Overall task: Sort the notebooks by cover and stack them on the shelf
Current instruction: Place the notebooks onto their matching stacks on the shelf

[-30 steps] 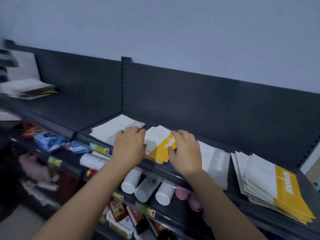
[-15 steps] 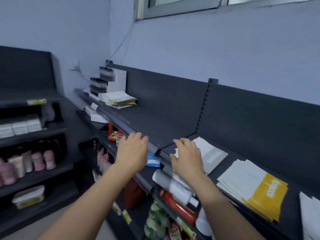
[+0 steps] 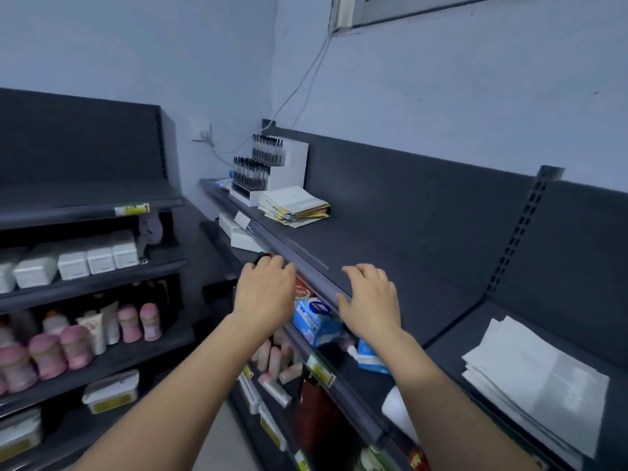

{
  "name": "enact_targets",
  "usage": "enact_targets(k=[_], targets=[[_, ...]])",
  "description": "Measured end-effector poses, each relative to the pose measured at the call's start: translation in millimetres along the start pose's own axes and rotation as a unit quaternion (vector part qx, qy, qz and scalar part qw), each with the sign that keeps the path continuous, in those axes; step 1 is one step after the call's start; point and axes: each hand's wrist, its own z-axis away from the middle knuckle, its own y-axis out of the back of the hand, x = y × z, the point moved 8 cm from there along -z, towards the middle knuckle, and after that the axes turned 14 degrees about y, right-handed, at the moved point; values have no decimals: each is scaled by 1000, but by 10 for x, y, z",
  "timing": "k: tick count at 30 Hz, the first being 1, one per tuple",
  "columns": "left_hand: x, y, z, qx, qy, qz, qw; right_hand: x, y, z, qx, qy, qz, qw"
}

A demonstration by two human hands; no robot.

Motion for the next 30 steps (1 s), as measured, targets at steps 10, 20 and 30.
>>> enact_targets(k=[10, 20, 30], targets=[[-294, -550, -1139, -15, 25, -10, 1000, 56, -520, -1342, 1, 28, -17, 999], [-531, -1085, -2146, -30, 35, -4, 999, 145, -963, -2424, -20, 30, -8, 999], [-753, -1721, -3311, -54, -32, -2, 998, 262, -1560, -3446, -19, -40, -13, 999]])
